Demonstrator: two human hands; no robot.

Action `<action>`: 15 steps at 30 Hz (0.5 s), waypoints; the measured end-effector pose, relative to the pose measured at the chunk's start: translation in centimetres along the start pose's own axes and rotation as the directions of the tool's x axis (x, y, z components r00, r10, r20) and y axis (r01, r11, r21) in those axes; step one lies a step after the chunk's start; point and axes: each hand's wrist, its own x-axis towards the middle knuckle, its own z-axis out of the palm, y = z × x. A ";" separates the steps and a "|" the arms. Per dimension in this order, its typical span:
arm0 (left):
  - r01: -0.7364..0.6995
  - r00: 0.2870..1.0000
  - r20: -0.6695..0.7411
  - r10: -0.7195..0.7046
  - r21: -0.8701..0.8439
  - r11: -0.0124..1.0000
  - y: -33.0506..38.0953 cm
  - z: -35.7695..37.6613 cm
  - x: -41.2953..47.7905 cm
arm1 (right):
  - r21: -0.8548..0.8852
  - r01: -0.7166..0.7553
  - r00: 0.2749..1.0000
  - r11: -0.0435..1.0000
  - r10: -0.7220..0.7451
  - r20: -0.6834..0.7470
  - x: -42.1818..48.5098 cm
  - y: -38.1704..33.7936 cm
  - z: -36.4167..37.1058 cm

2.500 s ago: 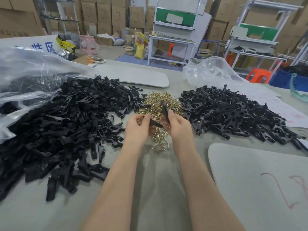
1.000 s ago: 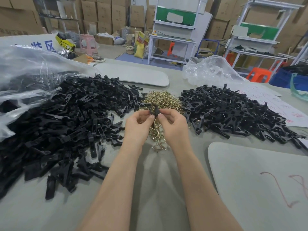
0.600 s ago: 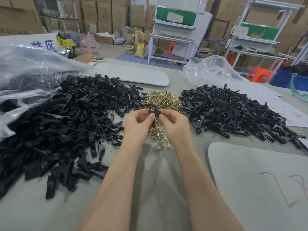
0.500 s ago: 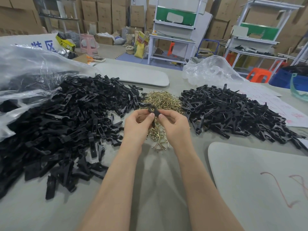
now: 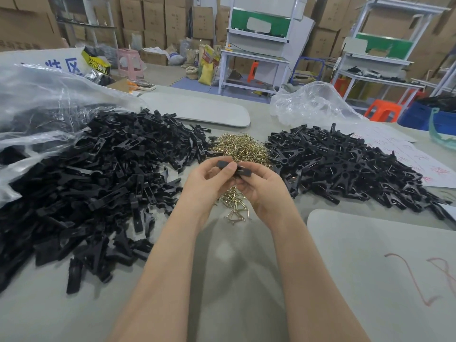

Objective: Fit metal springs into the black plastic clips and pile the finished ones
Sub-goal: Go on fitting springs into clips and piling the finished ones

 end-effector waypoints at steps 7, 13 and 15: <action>0.022 0.963 -0.233 -0.137 -0.436 0.899 0.9 -1.4 0.3 | -0.965 -0.074 0.997 0.251 0.037 -0.066 -0.2 0.8 -1.0; 0.065 0.945 -0.208 -0.250 -0.632 0.772 1.3 -1.4 0.1 | -0.993 0.062 0.985 0.101 -0.166 0.045 0.5 4.1 0.3; 0.095 0.942 -0.190 -0.276 -0.639 0.764 1.3 -1.4 0.1 | -0.983 0.086 0.960 0.164 -0.278 0.038 0.8 4.1 -0.3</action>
